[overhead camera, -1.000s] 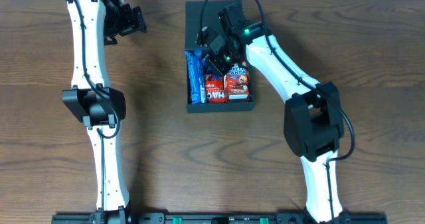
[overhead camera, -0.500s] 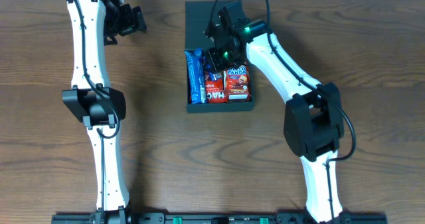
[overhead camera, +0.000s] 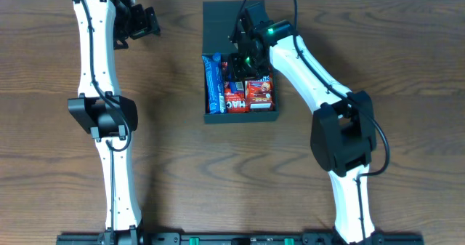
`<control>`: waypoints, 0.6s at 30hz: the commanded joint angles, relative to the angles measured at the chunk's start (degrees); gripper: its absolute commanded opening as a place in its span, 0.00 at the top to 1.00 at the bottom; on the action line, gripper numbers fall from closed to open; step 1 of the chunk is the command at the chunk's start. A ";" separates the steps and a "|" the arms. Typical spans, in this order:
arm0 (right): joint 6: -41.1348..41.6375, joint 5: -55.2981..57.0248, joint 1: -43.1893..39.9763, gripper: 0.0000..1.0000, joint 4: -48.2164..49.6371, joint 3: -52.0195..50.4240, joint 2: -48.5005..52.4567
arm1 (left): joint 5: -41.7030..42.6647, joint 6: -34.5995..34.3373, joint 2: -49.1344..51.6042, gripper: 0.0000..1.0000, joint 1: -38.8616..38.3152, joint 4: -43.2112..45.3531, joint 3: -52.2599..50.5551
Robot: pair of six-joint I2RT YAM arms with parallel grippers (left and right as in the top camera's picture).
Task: Pack container
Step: 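Release the tin and raise the right gripper out of the box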
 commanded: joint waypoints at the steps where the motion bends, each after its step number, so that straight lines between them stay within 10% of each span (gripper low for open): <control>1: 1.14 -0.24 -0.04 0.40 -0.11 1.53 -0.02 | -0.52 1.22 -0.59 0.05 0.13 -1.86 1.18; 6: 1.14 -0.90 -1.77 0.18 -3.80 7.13 -0.07 | -0.33 1.22 -0.57 0.05 0.02 -1.86 1.18; 14: -1.11 0.17 -6.10 0.20 -8.17 24.46 -0.07 | 1.11 0.98 -0.57 0.05 -1.97 0.59 1.03; 16: -1.29 3.02 -7.72 0.42 -5.18 24.90 -0.07 | 2.91 0.39 -0.57 0.25 -3.02 3.28 0.13; 18: -1.29 4.13 -9.79 0.92 -2.34 24.11 0.37 | 4.09 -2.38 -0.57 0.69 -4.20 6.56 -1.79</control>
